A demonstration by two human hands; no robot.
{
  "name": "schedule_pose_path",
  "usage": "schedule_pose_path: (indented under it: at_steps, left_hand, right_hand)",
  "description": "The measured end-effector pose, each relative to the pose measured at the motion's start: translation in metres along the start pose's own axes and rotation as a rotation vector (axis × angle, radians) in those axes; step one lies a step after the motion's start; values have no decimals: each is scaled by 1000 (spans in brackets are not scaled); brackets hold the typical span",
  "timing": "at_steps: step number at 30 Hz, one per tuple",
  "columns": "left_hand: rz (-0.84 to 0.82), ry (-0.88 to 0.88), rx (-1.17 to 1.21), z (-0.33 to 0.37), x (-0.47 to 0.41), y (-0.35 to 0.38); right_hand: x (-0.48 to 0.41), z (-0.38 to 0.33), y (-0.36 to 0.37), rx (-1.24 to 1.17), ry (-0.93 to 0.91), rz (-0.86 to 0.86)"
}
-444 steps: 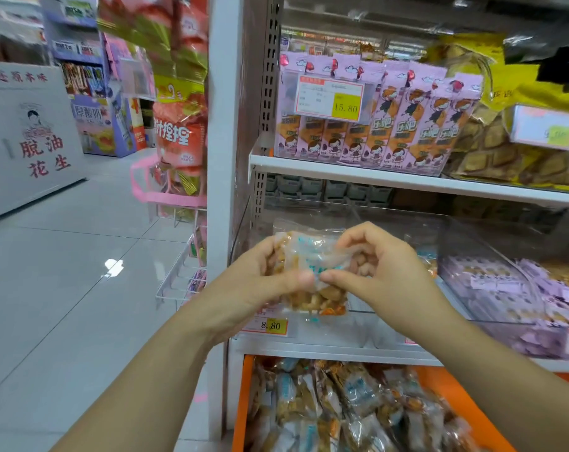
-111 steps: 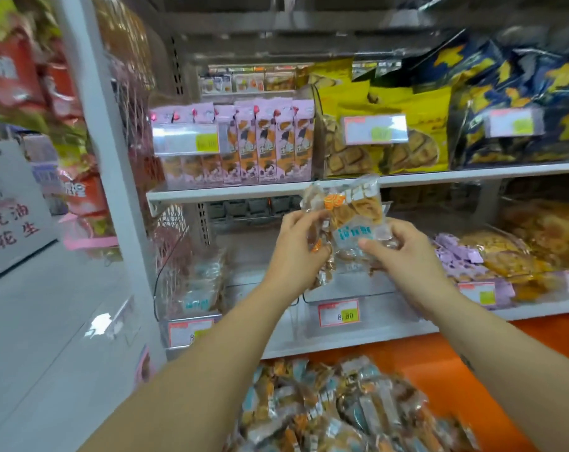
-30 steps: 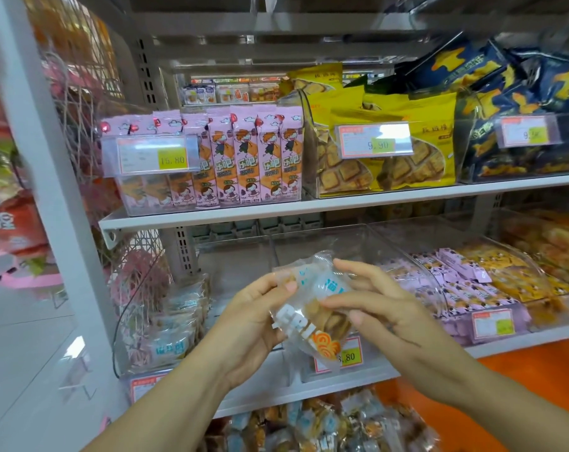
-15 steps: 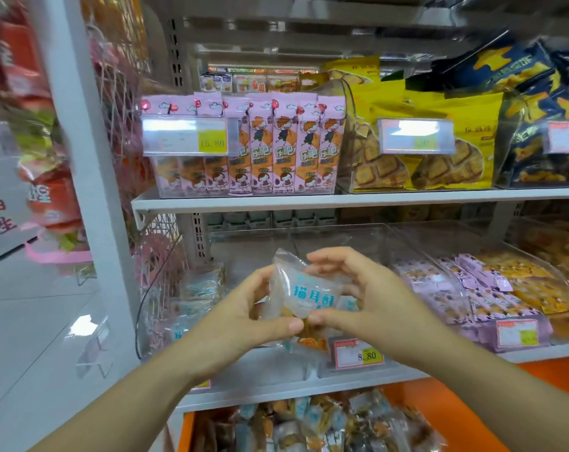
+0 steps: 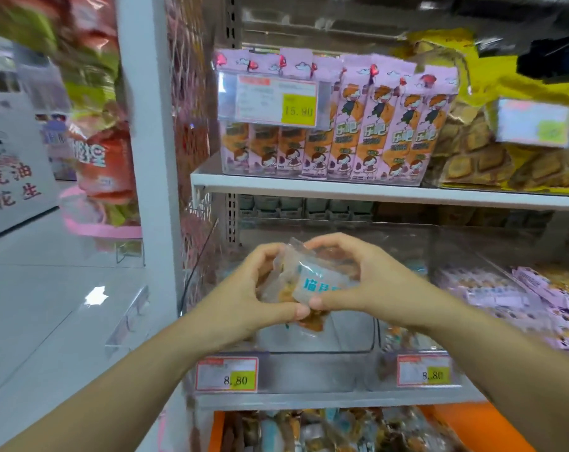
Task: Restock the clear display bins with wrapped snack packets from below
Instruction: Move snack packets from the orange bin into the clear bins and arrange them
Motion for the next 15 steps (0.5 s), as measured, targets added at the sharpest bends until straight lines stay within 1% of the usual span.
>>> schedule_pose_path:
  at_steps: [2,4,8,11,13,15]
  left_hand:
    - [22,16,-92,0,-2,-7]
    - [64,30,-179,-1,-4,-12]
    - [227,69,-409,2,-6,-26]
    - [333,118,-616,5,-1,-41]
    - [346,127,-606,0,1,-49]
    - [342,103,-481,-10,2,-51]
  right_hand:
    - [-9,5,4,0,-6,52]
    - [-17,8,9,21,-11,61]
    - [-30,19,9,65,19,62]
    - [-42,37,1,165,84,123]
    - [-58,54,4,292,135,115]
    - [-75,75,17,397,206,61]
Point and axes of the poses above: each hand's wrist, its own x-axis away from the middle knuckle, its own y-axis out of the palm, z = x × y, the point moved 7 cm from there along -x, towards the middle knuckle, and after that the axes turned 12 degrees about -y, right-handed, at the moved point
